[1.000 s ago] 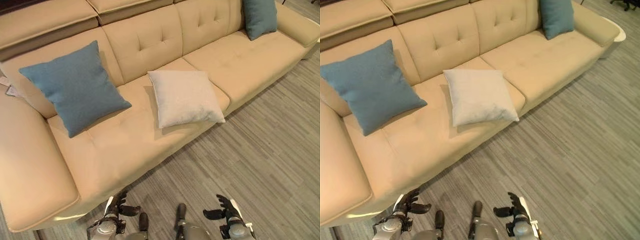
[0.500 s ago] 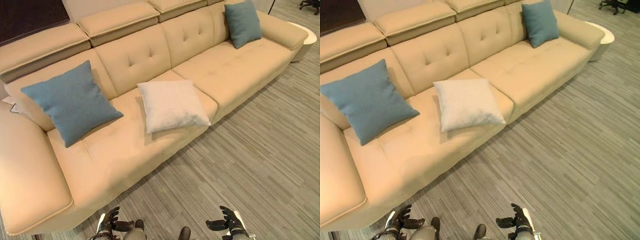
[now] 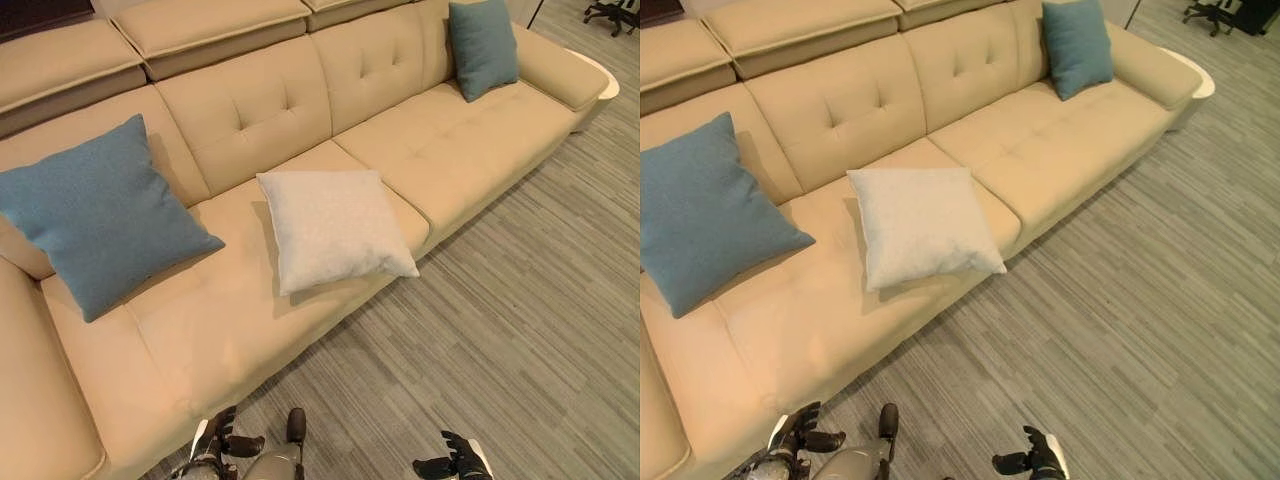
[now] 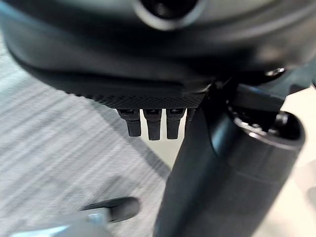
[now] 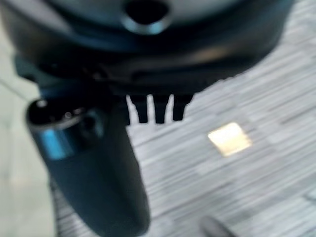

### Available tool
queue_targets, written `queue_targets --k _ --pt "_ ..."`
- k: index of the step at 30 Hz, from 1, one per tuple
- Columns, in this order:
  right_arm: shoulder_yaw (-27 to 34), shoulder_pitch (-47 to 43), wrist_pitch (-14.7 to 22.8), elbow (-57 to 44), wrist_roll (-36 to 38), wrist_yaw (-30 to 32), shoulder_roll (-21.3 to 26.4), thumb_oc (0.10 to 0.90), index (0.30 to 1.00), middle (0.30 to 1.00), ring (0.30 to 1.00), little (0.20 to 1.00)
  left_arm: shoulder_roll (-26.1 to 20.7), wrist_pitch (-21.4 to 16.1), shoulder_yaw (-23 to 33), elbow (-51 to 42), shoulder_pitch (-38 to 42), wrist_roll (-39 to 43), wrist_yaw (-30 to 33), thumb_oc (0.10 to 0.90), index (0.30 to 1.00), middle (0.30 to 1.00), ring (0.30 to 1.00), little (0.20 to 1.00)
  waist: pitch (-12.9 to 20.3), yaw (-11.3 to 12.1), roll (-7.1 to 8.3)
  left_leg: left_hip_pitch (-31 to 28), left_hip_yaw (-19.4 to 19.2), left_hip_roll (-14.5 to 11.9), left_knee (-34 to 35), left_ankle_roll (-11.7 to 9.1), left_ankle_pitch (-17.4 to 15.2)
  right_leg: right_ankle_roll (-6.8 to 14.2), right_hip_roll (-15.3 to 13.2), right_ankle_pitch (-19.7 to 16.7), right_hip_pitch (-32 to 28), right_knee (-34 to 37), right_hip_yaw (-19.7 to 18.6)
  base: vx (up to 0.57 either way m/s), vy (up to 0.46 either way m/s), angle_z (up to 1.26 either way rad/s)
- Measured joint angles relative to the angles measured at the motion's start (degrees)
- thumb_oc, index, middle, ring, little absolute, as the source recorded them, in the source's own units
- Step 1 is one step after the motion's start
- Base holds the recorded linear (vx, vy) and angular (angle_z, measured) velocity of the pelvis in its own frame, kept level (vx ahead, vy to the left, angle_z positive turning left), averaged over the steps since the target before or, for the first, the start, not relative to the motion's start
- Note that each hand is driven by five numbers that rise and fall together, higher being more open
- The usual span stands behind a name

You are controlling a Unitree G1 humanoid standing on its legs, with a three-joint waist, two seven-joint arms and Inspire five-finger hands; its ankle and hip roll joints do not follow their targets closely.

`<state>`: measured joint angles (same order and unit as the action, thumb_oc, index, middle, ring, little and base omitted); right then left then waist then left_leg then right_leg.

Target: Pick up all the scattered cushions and arrange them neatly on the sofa.

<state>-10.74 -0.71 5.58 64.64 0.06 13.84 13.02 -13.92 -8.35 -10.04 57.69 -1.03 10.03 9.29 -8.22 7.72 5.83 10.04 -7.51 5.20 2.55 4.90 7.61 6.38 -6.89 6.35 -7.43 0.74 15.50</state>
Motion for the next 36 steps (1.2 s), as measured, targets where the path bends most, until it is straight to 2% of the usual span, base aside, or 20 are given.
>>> queue_targets --k 1,3,4,5,7,8,10,12,15,16,17,19,21,23,26,28,29,30,32,36 --pt "0.0 -0.3 0.0 -0.1 0.0 0.0 -0.2 0.800 0.900 0.900 0.900 0.900 -0.1 0.0 0.0 0.0 0.2 0.0 0.0 0.800 0.900 0.900 0.900 0.900 0.0 0.0 0.03 -1.1 0.0 0.3 0.2 0.3 -0.8 0.6 -0.4 0.1 -0.4 -1.4 0.0 0.13 0.134 -0.12" --pt "0.0 -1.0 0.5 -0.3 -0.4 -0.4 -0.3 0.800 0.900 0.900 0.900 0.900 -0.4 -0.1 -0.7 -0.6 0.6 0.0 0.0 0.800 0.900 0.900 0.900 0.900 0.3 -0.4 -1.20 -4.6 0.5 -0.2 1.0 0.8 -2.0 4.7 -1.7 2.4 2.6 -13.9 0.4 0.09 0.105 -0.01" --pt "0.0 -1.8 0.6 -0.3 -0.9 -0.5 -0.2 0.800 0.900 0.900 0.900 0.900 -0.7 0.0 -0.9 -1.1 1.1 0.0 0.0 0.800 0.900 0.900 0.900 0.900 0.2 -0.3 -1.51 -5.4 0.6 -0.6 1.0 1.1 -2.4 5.2 -2.3 2.5 5.1 -20.1 -0.3 0.10 0.057 0.25" --pt "-0.1 -2.7 0.8 -0.4 -1.3 -0.6 -0.2 0.800 0.900 0.900 0.900 0.900 -1.2 0.0 -1.0 -1.8 1.8 0.0 0.1 0.800 0.900 0.900 0.900 0.900 0.2 -1.1 -2.13 -6.3 1.8 -1.2 0.9 2.9 -3.8 7.8 -4.1 4.0 12.4 -32.9 -1.4 0.26 0.046 0.15" --pt "0.0 -3.4 0.8 -0.4 -1.3 -0.5 0.0 0.800 0.900 0.900 0.900 0.900 -1.3 0.0 -1.3 -2.2 1.9 0.0 0.2 0.800 0.900 0.900 0.900 0.900 -0.1 -1.3 -2.65 -7.2 1.9 -1.2 0.8 4.6 -4.9 7.8 -5.6 3.9 16.9 -36.7 -1.5 0.23 -0.027 0.10" --pt "0.1 -3.8 0.8 -0.3 -1.4 -0.5 0.2 0.800 0.900 0.900 0.900 0.900 -1.0 0.1 -2.2 -2.0 1.8 0.0 0.2 0.800 0.900 0.900 0.900 0.900 -0.6 -2.3 -4.14 -8.2 2.0 -1.7 1.0 4.1 -5.8 4.9 -7.6 4.9 19.0 -34.4 1.8 0.10 -0.059 0.00" --pt "-0.1 -4.1 0.7 -0.4 -1.4 -0.6 0.4 0.800 0.900 0.900 0.900 0.900 -0.6 0.0 -3.1 -1.7 1.3 -0.1 0.0 0.800 0.900 0.900 0.900 0.900 -0.6 -2.4 -5.74 -9.4 1.8 -2.3 1.9 2.5 -5.2 4.3 -8.3 4.0 19.4 -24.3 4.8 0.15 -0.083 -0.01" --pt "-0.7 -2.7 -0.1 -0.3 -1.4 -1.1 0.3 0.800 0.900 0.900 0.900 0.900 0.0 -0.3 -2.9 0.0 1.5 -0.1 0.1 0.800 0.900 0.900 0.900 0.900 -0.6 -2.5 -5.65 -10.8 2.5 -2.5 2.5 1.0 -5.7 5.1 -7.3 -1.9 20.9 -13.3 2.6 0.28 -0.169 0.14" --pt "-1.1 -2.5 -0.1 -0.4 -1.4 -1.2 0.3 0.800 0.900 0.900 0.900 0.900 0.5 0.0 -2.7 4.1 1.2 -0.1 0.3 0.800 0.900 0.900 0.900 0.900 -0.6 -4.0 -5.20 -12.2 3.9 -2.6 2.5 -0.4 -6.9 4.4 -4.7 -8.3 20.9 -4.0 -3.7 0.17 -0.135 0.28" --pt "-1.1 -1.8 -0.3 -0.3 -1.4 -1.2 0.3 0.800 0.900 0.900 0.900 0.900 0.6 0.0 -2.8 4.9 0.6 -0.4 0.2 0.800 0.900 0.900 0.900 0.900 -0.6 -5.2 -3.96 -13.2 5.3 -2.2 2.5 -1.6 -7.5 2.1 -4.4 -14.7 19.6 -1.9 -5.1 0.19 -0.177 0.60" --pt "-1.1 -1.4 -0.6 -0.2 -1.5 -1.2 0.5 0.800 0.900 0.900 0.900 0.900 1.2 0.0 -2.7 5.1 0.2 -0.8 0.3 0.800 0.900 0.900 0.900 0.900 -0.4 -5.4 -4.29 -13.8 6.4 -3.0 2.5 -2.4 -7.8 -0.1 -3.5 -15.6 18.4 -1.1 -4.7 0.21 -0.205 0.50" --pt "-1.1 -0.7 -0.8 -0.2 -1.6 -1.2 0.7 0.800 0.900 0.900 0.900 0.900 1.6 -0.1 -2.5 4.9 -0.8 -1.2 0.1 0.800 0.900 0.900 0.900 0.900 0.0 -5.2 -4.77 -14.9 6.6 -5.0 2.3 -3.5 -8.2 -1.7 -0.8 -16.6 15.2 2.4 -3.7 0.18 -0.215 0.16" --pt "-1.1 -0.9 -0.7 -0.2 -1.5 -1.1 1.3 0.800 0.900 0.900 0.900 0.900 1.9 0.0 -2.5 4.8 -0.4 -1.2 0.1 0.800 0.900 0.900 0.900 0.900 0.2 -5.5 -4.84 -14.5 9.2 -8.1 0.7 -6.2 -8.8 -2.6 1.6 -15.7 12.0 4.5 -1.0 0.16 -0.251 0.41" --pt "-0.9 -1.2 -0.7 -0.2 -1.5 -1.1 1.8 0.800 0.900 0.900 0.900 0.900 2.3 -0.3 -2.7 3.9 -0.2 -1.2 0.0 0.800 0.900 0.900 0.900 0.900 0.5 -5.3 -4.66 -13.4 10.0 -9.1 -0.5 -6.9 -8.7 -3.1 2.4 -14.8 11.8 4.5 0.1 0.13 -0.300 0.47" --pt "1.3 -1.2 -0.4 -1.1 -0.7 -1.0 2.3 0.800 0.900 0.900 0.900 0.900 3.8 -0.3 -3.3 2.9 1.9 -1.1 -0.3 0.800 0.900 0.900 0.900 0.900 0.2 -5.2 -3.53 -5.7 13.3 -8.3 -12.3 -9.2 -8.7 -3.9 2.1 -12.9 11.5 4.6 3.4 0.03 -0.175 0.70" --pt "1.2 -1.7 -0.2 -1.6 -0.3 -1.1 2.4 0.800 0.900 0.900 0.900 0.900 4.0 -0.3 -3.0 2.7 1.8 -1.1 -0.6 0.800 0.900 0.900 0.900 0.900 -0.2 -5.1 -3.61 -1.4 13.2 -8.2 -19.8 -11.7 -7.9 -5.3 2.7 -12.0 11.1 4.6 3.5 0.08 -0.125 0.46" --pt "1.2 -1.8 0.4 -2.4 0.3 -1.1 2.3 0.800 0.900 0.900 0.900 0.900 3.9 -0.3 -2.6 2.4 2.4 -0.1 -1.1 0.800 0.900 0.900 0.900 0.900 -1.2 -4.7 -2.88 2.3 10.8 -8.3 -24.4 -13.1 -7.0 -7.4 2.5 -10.9 10.7 4.9 4.6 0.17 -0.114 0.39" --pt "1.1 -1.8 0.6 -2.5 0.3 -1.1 2.3 0.800 0.900 0.900 0.900 0.900 3.9 -0.3 -2.6 2.4 2.7 0.1 -1.1 0.800 0.900 0.900 0.900 0.900 -1.1 -4.2 -3.01 2.4 9.1 -8.5 -23.8 -12.2 -7.5 -7.9 2.6 -10.4 10.4 5.0 4.9 0.20 -0.063 0.45" --pt "1.0 -1.3 0.6 -2.2 0.5 -1.2 2.2 0.800 0.900 0.900 0.900 0.900 3.9 -0.2 -3.0 2.4 2.7 0.0 -1.2 0.800 0.900 0.900 0.900 0.900 -1.2 -4.2 -2.98 1.0 3.0 -6.7 -10.3 -10.1 -8.0 -8.3 3.4 -9.0 9.9 5.0 6.8 0.26 0.020 0.38" --pt "0.7 -0.2 0.3 -1.0 0.5 -1.2 2.2 0.800 0.900 0.900 0.900 0.900 4.0 -0.1 -2.6 2.4 2.1 0.2 -1.3 0.800 0.900 0.900 0.900 0.900 -1.4 -4.1 -3.37 -1.6 3.0 -4.5 -1.0 -7.8 -6.1 -7.6 5.5 -7.4 7.8 4.9 6.5 0.25 0.101 -0.03"
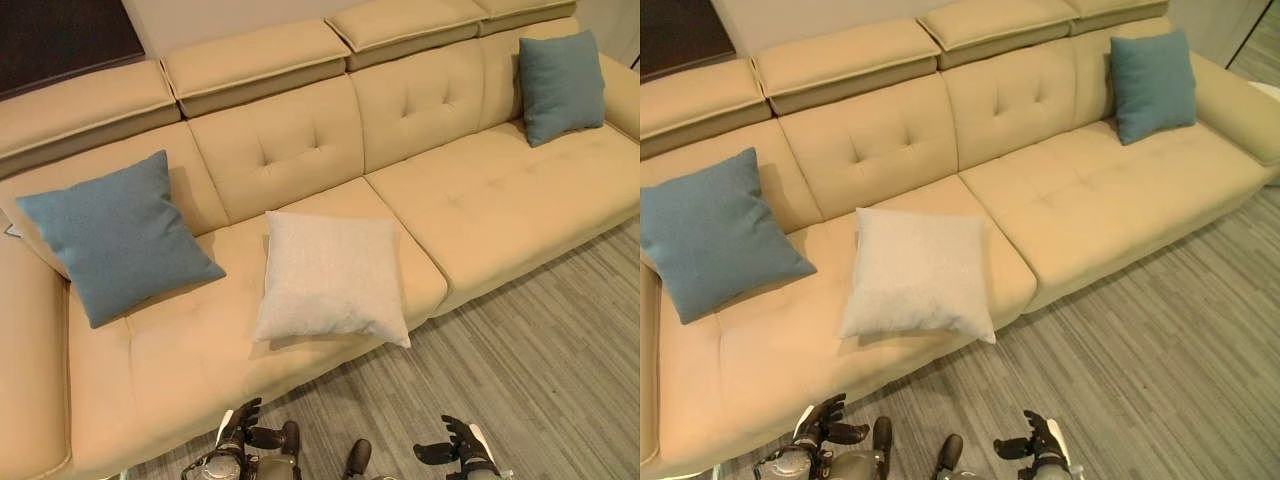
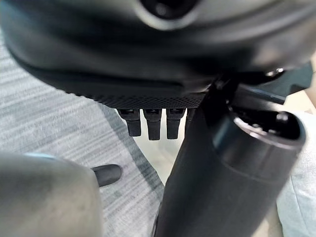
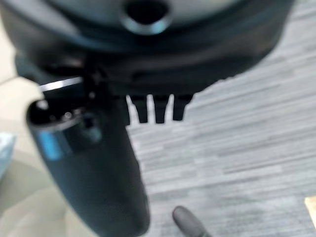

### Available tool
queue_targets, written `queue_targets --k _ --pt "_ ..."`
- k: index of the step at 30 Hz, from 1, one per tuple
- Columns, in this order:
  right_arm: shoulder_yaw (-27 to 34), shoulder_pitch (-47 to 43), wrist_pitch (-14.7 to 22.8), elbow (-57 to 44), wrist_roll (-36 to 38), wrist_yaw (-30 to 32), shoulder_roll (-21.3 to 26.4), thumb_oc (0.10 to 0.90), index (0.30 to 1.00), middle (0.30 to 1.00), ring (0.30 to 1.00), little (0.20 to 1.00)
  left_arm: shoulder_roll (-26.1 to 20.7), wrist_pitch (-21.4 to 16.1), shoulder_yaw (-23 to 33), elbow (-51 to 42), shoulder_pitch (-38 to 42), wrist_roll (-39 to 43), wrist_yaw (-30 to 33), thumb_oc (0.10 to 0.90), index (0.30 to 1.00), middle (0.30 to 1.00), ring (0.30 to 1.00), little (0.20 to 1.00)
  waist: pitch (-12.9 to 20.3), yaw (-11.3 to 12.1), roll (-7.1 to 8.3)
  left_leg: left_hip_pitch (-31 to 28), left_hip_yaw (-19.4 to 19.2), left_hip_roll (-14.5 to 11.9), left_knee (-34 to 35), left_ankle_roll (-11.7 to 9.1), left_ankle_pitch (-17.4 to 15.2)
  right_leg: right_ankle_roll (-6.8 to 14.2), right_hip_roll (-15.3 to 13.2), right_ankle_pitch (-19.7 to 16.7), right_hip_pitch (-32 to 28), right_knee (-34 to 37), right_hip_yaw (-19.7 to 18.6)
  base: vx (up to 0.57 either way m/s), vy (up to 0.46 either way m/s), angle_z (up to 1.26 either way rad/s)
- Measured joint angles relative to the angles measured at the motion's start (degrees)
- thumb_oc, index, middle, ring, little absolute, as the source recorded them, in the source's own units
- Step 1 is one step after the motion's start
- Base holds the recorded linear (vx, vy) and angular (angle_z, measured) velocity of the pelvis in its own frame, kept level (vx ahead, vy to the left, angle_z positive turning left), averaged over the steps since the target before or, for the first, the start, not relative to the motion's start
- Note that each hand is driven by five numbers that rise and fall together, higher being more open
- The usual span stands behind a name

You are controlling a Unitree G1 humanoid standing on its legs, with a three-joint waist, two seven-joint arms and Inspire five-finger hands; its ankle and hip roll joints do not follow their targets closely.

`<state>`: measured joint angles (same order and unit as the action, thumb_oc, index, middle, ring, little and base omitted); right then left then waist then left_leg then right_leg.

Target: Pick up all the scattered cushions and arrange them neatly on the sofa.

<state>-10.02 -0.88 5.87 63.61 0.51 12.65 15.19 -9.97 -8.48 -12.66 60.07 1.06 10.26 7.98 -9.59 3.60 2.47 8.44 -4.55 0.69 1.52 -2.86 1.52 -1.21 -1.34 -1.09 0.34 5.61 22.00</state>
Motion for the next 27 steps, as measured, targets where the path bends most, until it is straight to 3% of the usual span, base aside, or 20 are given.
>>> queue_targets --k 1,2,5,8,9,10,12,13,15,16,17,19,21,23,27 --pt "-0.2 0.3 0.0 0.3 -0.1 0.0 0.0 0.800 0.900 0.900 0.900 0.900 0.0 0.0 0.1 0.0 -0.3 0.3 0.0 0.800 0.900 0.900 0.900 0.900 0.1 0.2 -0.35 -0.9 1.4 0.2 0.2 0.4 0.3 0.1 0.7 0.1 -0.8 -0.3 -0.5 0.15 0.121 -0.46" --pt "-0.2 0.9 0.0 0.0 -0.3 0.0 0.1 0.800 0.900 0.900 0.900 0.900 -0.1 0.2 0.1 0.2 -0.8 0.3 -0.2 0.800 0.900 0.900 0.900 0.900 0.5 0.0 -1.19 -2.0 2.0 -0.3 -0.4 3.3 3.3 0.7 1.7 0.6 -2.2 -0.5 -0.8 0.17 0.151 -0.44" --pt "-0.3 1.7 -0.1 0.3 -0.4 -0.1 0.0 0.800 0.900 0.900 0.900 0.900 -0.4 0.1 -0.4 0.0 -0.8 0.3 -0.5 0.800 0.900 0.900 0.900 0.900 1.2 -0.3 -0.85 -3.3 1.4 0.6 -0.2 4.8 3.0 2.2 0.0 3.1 -0.8 -5.2 -2.0 0.08 0.103 -0.15" --pt "-0.3 1.7 -0.3 0.3 -0.6 -0.6 -0.1 0.800 0.900 0.900 0.900 0.900 -1.2 0.1 -0.3 -0.1 -0.6 0.3 -0.7 0.800 0.900 0.900 0.900 0.900 1.2 -0.1 -0.86 -4.4 1.1 1.4 0.2 6.1 2.1 3.3 -2.6 6.6 2.8 -14.6 -2.6 0.05 0.106 -0.04" --pt "-0.4 1.3 -0.3 0.2 -0.9 -0.9 -0.1 0.800 0.900 0.900 0.900 0.900 -1.9 0.1 -0.3 -0.4 -0.7 0.4 -0.7 0.800 0.900 0.900 0.900 0.900 1.0 0.2 -1.21 -5.3 0.9 1.2 0.4 6.5 1.9 5.3 -4.1 8.4 6.1 -23.1 -3.5 0.00 0.055 -0.05" --pt "-0.7 1.0 -0.2 0.2 -1.3 -1.0 -0.2 0.800 0.900 0.900 0.900 0.900 -2.3 0.1 -0.3 -0.3 -0.5 0.4 -0.6 0.800 0.900 0.900 0.900 0.900 0.9 -0.1 -1.24 -5.7 1.2 1.3 0.3 6.8 1.6 6.4 -5.2 9.8 7.6 -26.7 -3.6 0.00 0.053 -0.01" --pt "-0.9 -0.2 -0.1 0.7 -1.6 -1.2 -0.2 0.800 0.900 0.900 0.900 0.900 -3.7 0.1 -0.6 -0.4 0.0 0.4 -0.7 0.800 0.900 0.900 0.900 0.900 0.1 -0.2 -1.01 -6.1 1.8 1.8 -1.5 8.2 -0.2 8.2 -7.2 8.1 11.5 -36.0 -7.0 0.05 -0.001 0.18" --pt "-0.8 -0.9 0.0 0.7 -1.6 -1.2 -0.2 0.800 0.900 0.900 0.900 0.900 -4.2 0.1 -0.5 -0.4 -0.1 0.4 -0.5 0.800 0.900 0.900 0.900 0.900 0.0 -0.3 -1.30 -6.8 1.9 1.7 -1.4 8.2 -0.2 9.9 -7.7 9.6 12.9 -39.3 -8.2 0.12 -0.081 0.18" --pt "-0.8 -1.0 0.1 0.7 -1.6 -1.2 -0.4 0.800 0.900 0.900 0.900 0.900 -4.6 0.1 -0.2 -0.2 -0.1 0.5 0.1 0.800 0.900 0.900 0.900 0.900 -0.1 0.3 -1.06 -8.2 2.1 1.8 -0.8 8.0 -0.8 9.6 -8.2 10.4 13.0 -35.0 -8.9 0.09 -0.083 0.03" --pt "-0.8 -1.1 0.4 0.7 -1.5 -1.2 -0.5 0.800 0.900 0.900 0.900 0.900 -4.9 0.1 -0.1 0.0 -0.4 0.5 0.5 0.800 0.900 0.900 0.900 0.900 0.1 0.2 -0.79 -8.3 2.1 2.0 -0.6 7.7 -0.8 9.5 -8.3 10.0 11.9 -27.2 -9.4 0.04 -0.078 0.04" --pt "-0.8 -1.1 0.6 0.8 -1.5 -1.2 -0.5 0.800 0.900 0.900 0.900 0.900 -5.3 0.1 -0.1 0.1 -0.5 0.5 0.5 0.800 0.900 0.900 0.900 0.900 0.1 0.2 -0.48 -8.5 2.2 2.2 -0.4 7.5 -0.7 9.4 -8.6 9.2 11.7 -24.4 -9.8 0.09 -0.139 0.19" --pt "-0.8 -0.9 0.6 1.3 -1.5 -1.2 -1.0 0.800 0.900 0.900 0.900 0.900 -5.5 0.1 0.0 0.1 -1.3 0.5 0.6 0.800 0.900 0.900 0.900 0.900 0.3 0.3 0.77 -9.4 2.5 2.8 0.3 6.6 -0.7 8.8 -9.2 3.9 9.7 -17.2 -9.6 0.09 -0.118 0.14" --pt "-0.7 0.0 0.3 1.3 -1.6 -1.0 -1.0 0.800 0.900 0.900 0.900 0.900 -4.9 0.1 1.0 -0.3 -3.8 0.9 0.6 0.800 0.900 0.900 0.900 0.900 1.1 0.5 0.37 -11.1 2.7 1.1 1.1 5.2 -1.3 6.0 -6.5 -0.2 6.0 -11.3 -9.5 0.06 -0.086 -0.12" --pt "-0.7 0.7 0.3 1.2 -1.6 -0.9 -0.8 0.800 0.900 0.900 0.900 0.900 -4.5 0.1 1.7 -0.2 -5.0 1.0 0.5 0.800 0.900 0.900 0.900 0.900 2.3 0.4 0.43 -11.1 2.9 -0.3 1.2 4.1 -1.6 5.1 -4.5 -2.2 3.8 -6.5 -8.9 0.02 -0.035 -0.09" --pt "-0.6 1.5 0.2 1.3 -1.7 -0.6 0.1 0.800 0.900 0.900 0.900 0.900 -3.8 0.1 1.7 -0.4 -4.7 1.0 0.5 0.800 0.900 0.900 0.900 0.900 3.0 0.3 0.66 -10.9 3.5 -1.5 1.2 3.2 -1.6 3.7 -2.9 -3.8 2.2 -3.4 -8.3 0.03 -0.071 0.06"
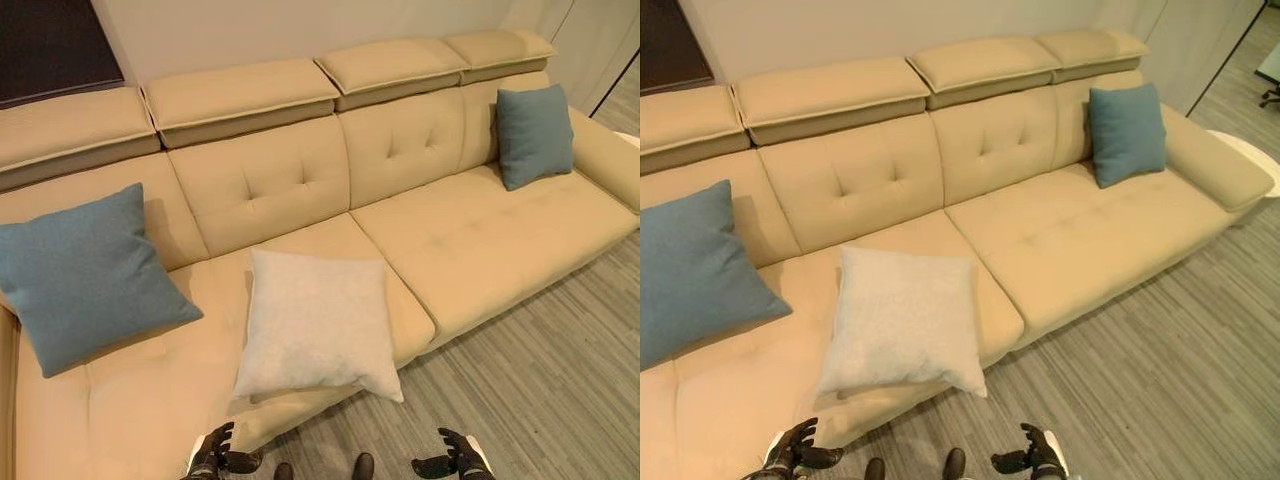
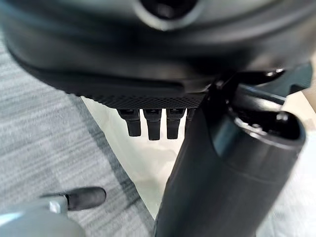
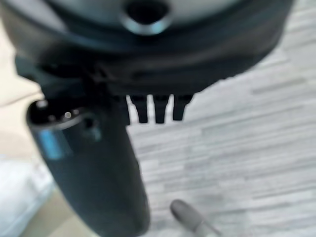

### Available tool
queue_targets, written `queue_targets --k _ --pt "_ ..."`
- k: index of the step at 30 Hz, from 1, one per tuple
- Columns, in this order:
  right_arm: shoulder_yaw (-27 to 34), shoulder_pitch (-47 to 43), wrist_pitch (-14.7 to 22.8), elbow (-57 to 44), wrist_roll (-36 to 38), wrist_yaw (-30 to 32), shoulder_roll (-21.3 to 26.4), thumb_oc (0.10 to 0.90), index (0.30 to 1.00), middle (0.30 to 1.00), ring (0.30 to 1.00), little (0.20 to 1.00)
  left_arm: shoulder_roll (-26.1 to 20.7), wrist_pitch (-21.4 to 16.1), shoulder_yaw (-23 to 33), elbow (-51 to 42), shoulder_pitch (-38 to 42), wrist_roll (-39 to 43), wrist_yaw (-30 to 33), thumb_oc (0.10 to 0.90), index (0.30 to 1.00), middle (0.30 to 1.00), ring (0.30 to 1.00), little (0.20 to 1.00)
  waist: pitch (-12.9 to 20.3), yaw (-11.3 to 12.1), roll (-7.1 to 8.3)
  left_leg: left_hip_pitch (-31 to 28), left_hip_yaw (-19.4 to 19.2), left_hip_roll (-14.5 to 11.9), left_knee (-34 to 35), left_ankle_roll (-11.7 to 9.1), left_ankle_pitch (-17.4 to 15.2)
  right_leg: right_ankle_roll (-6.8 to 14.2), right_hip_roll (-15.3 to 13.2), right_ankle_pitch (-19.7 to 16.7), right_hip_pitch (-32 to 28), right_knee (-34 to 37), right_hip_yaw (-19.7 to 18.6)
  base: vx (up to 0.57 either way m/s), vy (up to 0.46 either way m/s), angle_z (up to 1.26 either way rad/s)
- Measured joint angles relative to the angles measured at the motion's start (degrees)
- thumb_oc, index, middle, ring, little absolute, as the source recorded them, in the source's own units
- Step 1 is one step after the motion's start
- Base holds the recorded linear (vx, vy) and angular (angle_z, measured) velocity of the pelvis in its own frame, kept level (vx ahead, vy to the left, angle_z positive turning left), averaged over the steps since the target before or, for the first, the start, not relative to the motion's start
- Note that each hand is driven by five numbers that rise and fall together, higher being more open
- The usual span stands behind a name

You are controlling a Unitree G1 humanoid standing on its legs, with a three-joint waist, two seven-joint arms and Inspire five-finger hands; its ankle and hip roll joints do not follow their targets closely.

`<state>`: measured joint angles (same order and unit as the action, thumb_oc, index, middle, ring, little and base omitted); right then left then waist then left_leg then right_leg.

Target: Pick up all the scattered cushions and arrange them neatly on the sofa.

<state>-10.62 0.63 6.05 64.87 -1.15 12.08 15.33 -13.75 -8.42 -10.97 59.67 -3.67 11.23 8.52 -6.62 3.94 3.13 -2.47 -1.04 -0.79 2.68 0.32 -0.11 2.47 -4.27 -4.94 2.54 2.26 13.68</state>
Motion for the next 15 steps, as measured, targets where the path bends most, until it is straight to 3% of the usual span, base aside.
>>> queue_targets --k 3,7,11,15 --pt "2.0 1.0 0.0 -0.6 -0.4 0.1 0.6 0.800 0.900 0.900 0.900 0.900 0.1 0.0 1.9 -0.5 -0.3 0.1 -0.1 0.800 0.900 0.900 0.900 0.900 0.9 0.0 -0.08 -0.3 0.4 -0.5 1.2 -0.7 0.4 0.1 0.7 -1.0 -1.6 3.5 0.5 0.05 -0.066 0.11" --pt "4.5 4.5 0.3 -5.3 -1.6 1.8 8.1 0.800 0.900 0.900 0.900 0.900 -2.4 -0.6 5.3 -6.3 -2.2 1.1 1.4 0.800 0.900 0.900 0.900 0.900 2.5 -0.1 -1.64 -1.1 1.6 -0.6 2.4 -1.3 0.9 0.2 0.9 -0.6 -2.2 3.5 1.7 0.01 -0.010 0.13" --pt "5.4 3.7 0.4 -5.8 -2.2 2.4 10.2 0.800 0.900 0.900 0.900 0.900 -3.4 -0.6 5.5 -6.5 -2.0 1.2 1.9 0.800 0.900 0.900 0.900 0.900 2.8 0.0 -2.14 -1.3 1.6 -0.7 2.4 -1.3 0.9 0.2 1.0 -0.6 -2.5 3.5 1.8 0.02 0.007 0.01" --pt "9.8 5.1 1.0 -16.7 -2.5 1.3 16.1 0.800 0.900 0.900 0.900 0.900 -4.8 -0.8 7.9 -14.0 -4.4 1.7 1.3 0.800 0.900 0.900 0.900 0.900 2.4 -0.5 -2.94 -1.1 1.8 -0.4 2.4 -1.3 0.9 0.6 0.6 -0.3 -2.9 3.5 2.0 0.04 0.021 0.04"
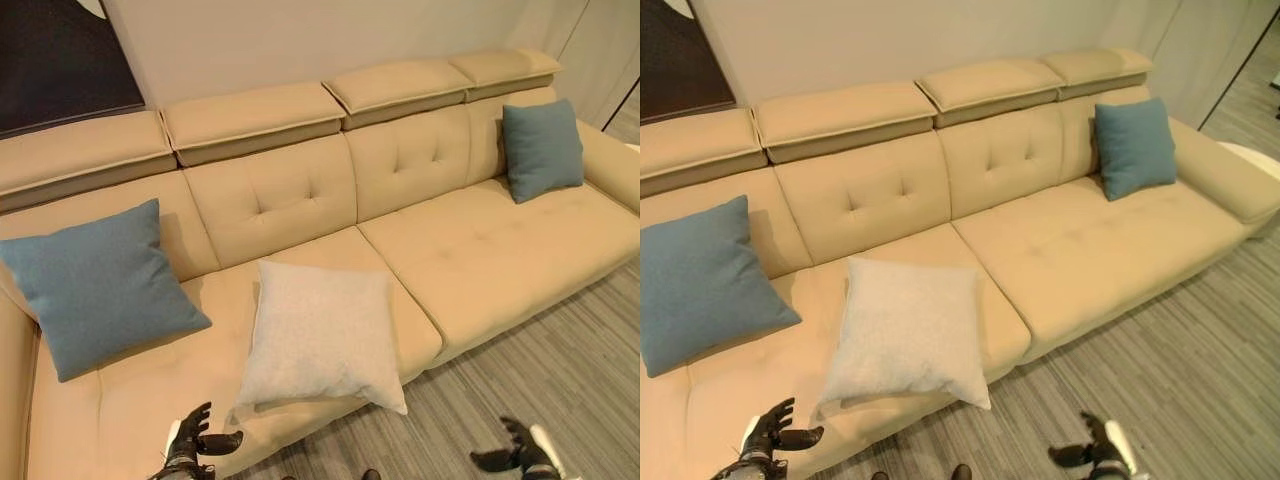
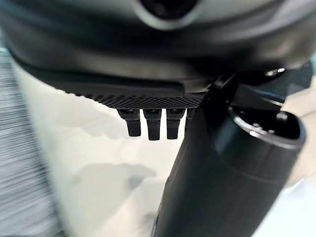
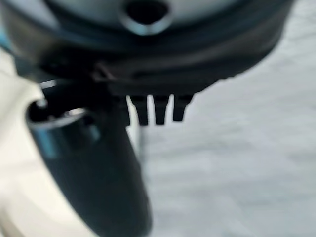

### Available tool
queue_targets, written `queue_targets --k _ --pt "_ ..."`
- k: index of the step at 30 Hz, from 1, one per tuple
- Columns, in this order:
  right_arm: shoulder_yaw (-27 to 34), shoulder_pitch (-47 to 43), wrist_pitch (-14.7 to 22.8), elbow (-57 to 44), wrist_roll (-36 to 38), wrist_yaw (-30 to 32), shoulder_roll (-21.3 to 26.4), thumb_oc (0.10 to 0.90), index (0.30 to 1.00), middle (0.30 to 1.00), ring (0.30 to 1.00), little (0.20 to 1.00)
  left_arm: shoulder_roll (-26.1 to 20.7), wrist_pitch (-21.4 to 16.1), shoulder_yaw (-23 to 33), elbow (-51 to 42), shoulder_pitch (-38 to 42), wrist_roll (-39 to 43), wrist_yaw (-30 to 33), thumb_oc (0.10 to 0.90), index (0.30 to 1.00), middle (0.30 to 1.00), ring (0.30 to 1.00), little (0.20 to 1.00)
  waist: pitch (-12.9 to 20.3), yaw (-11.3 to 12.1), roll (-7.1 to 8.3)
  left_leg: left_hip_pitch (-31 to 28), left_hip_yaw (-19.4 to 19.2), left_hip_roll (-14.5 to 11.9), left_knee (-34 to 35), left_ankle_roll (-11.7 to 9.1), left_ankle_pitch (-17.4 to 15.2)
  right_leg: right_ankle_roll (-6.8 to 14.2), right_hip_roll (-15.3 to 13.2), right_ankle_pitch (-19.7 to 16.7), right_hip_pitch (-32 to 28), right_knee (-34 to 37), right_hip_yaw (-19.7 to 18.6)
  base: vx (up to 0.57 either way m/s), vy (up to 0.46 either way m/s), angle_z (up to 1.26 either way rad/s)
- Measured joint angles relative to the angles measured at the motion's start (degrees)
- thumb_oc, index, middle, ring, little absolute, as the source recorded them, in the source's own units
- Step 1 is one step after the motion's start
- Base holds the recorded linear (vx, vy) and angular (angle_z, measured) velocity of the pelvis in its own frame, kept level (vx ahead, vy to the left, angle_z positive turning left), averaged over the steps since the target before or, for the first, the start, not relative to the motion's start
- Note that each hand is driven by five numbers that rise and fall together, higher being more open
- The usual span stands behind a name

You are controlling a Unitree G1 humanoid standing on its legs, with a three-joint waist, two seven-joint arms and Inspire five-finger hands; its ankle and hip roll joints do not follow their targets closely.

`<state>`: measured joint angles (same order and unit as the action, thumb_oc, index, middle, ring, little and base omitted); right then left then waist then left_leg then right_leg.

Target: Pick up all the scattered cushions and arrange them neatly on the sofa.

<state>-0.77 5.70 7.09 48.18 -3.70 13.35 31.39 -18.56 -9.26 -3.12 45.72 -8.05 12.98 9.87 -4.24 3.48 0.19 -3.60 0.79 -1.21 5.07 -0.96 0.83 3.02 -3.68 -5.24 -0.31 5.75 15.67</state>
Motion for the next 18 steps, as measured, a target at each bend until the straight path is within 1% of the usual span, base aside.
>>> queue_targets --k 4,8,9,11,12,15,16,18 --pt "1.2 -2.5 0.0 -2.2 0.8 0.0 0.5 0.800 0.900 0.900 0.900 0.900 -0.4 -0.1 0.7 -4.2 0.4 0.6 0.0 0.800 0.900 0.900 0.900 0.900 -0.1 0.4 0.23 0.2 0.7 -0.1 0.0 -0.1 0.1 0.1 0.1 0.1 -0.1 0.0 0.6 0.00 0.010 0.08" --pt "0.2 -5.3 -0.2 -1.9 5.3 -0.1 -2.4 0.800 0.900 0.900 0.900 0.900 -0.3 -0.1 0.0 -6.7 1.9 2.8 0.6 0.800 0.900 0.900 0.900 0.900 -0.4 0.7 0.40 1.1 1.6 0.0 0.0 -0.2 0.4 0.0 0.0 0.0 0.7 0.0 1.4 -0.05 -0.007 0.12" --pt "0.0 -7.1 -0.1 -2.2 7.6 -0.1 -4.4 0.800 0.900 0.900 0.900 0.900 -0.3 -0.3 -0.2 -8.8 2.7 3.3 1.4 0.800 0.900 0.900 0.900 0.900 -1.0 0.7 0.58 2.1 1.8 0.0 0.0 -0.3 0.8 -0.3 0.0 -0.4 1.7 0.0 1.6 -0.07 -0.002 0.09" --pt "-0.6 -8.3 -0.1 -2.3 9.2 -0.5 -5.6 0.800 0.900 0.900 0.900 0.900 -0.2 -0.5 -0.7 -9.2 4.0 3.5 1.7 0.800 0.900 0.900 0.900 0.900 -1.7 0.9 0.43 2.7 2.1 0.0 0.0 -0.3 1.0 -0.5 0.0 -0.6 2.1 0.0 1.9 -0.11 -0.002 0.09" --pt "-1.2 -9.7 0.1 -2.4 12.5 -0.4 -7.4 0.800 0.900 0.900 0.900 0.900 0.0 -0.5 -0.7 -10.7 4.8 5.1 2.5 0.800 0.900 0.900 0.900 0.900 -2.1 0.8 0.64 4.0 2.3 0.0 -0.1 -0.5 1.2 -0.7 0.0 -0.8 3.4 0.0 2.0 -0.10 -0.006 0.07" --pt "-1.9 -12.5 0.1 -2.4 16.6 -0.4 -9.5 0.800 0.900 0.900 0.900 0.900 0.3 -0.7 -1.4 -10.9 8.5 6.6 3.1 0.800 0.900 0.900 0.900 0.900 -3.7 0.9 0.68 6.2 2.8 0.0 -0.1 -0.6 1.9 -0.9 0.0 -1.3 5.3 -0.1 2.5 -0.15 0.005 0.09" --pt "-3.3 -14.5 0.2 -2.4 19.0 -0.3 -10.4 0.800 0.900 0.900 0.900 0.900 0.7 -0.7 -1.5 -11.1 10.8 7.5 3.7 0.800 0.900 0.900 0.900 0.900 -5.0 0.9 0.72 7.7 2.9 0.0 -0.2 -0.8 2.4 -0.9 -0.1 -1.7 6.7 -0.4 2.8 -0.19 0.016 0.09" --pt "-5.1 -17.5 0.4 -2.4 21.7 0.1 -11.2 0.800 0.900 0.900 0.900 0.900 0.4 -0.8 -2.5 -11.3 13.8 8.5 4.9 0.800 0.900 0.900 0.900 0.900 -6.0 0.9 0.99 10.8 2.9 0.1 -1.0 -1.0 2.7 -1.2 -0.1 -2.5 9.3 -0.4 2.8 -0.13 0.030 0.04"
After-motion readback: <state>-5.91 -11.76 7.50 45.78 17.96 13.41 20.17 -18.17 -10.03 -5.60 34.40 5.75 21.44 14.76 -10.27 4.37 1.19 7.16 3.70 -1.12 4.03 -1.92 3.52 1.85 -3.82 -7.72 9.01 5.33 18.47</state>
